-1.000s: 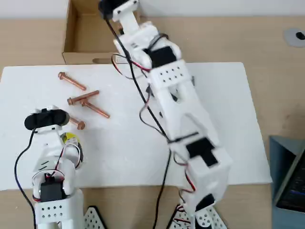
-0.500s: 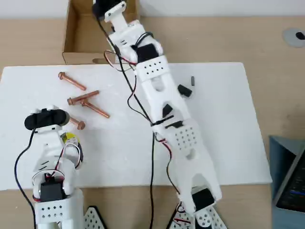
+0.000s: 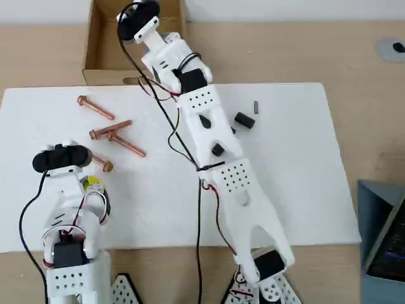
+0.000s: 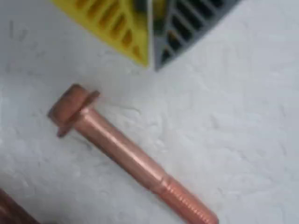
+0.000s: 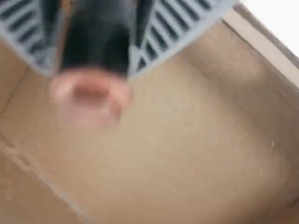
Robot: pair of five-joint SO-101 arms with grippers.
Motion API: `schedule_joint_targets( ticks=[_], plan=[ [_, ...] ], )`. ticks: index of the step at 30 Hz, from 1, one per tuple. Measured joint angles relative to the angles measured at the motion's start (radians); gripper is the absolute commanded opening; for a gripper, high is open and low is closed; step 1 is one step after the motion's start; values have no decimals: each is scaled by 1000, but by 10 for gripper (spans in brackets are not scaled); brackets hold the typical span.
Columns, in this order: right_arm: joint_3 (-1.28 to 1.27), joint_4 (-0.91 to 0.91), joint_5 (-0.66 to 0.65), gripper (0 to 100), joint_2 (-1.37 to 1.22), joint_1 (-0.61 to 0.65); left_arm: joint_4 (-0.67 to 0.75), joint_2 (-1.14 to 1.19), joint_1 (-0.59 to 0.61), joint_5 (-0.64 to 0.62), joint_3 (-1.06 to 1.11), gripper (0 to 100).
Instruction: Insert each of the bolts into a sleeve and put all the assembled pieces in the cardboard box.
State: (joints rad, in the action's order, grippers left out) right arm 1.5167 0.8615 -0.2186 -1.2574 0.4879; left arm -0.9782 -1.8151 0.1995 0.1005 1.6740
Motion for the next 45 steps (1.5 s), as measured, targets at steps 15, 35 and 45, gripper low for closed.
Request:
schedule_joint_targets(
  ticks=[15, 35, 45],
  plan=[
    [40, 64, 0, 145, 0, 0, 2, 0, 0, 0, 0, 2],
    [100, 624, 0, 145, 201, -2, 2, 0, 0, 0, 0, 2],
    [101, 901, 0, 145, 321, -3, 2, 0, 0, 0, 0, 2]
  ],
)
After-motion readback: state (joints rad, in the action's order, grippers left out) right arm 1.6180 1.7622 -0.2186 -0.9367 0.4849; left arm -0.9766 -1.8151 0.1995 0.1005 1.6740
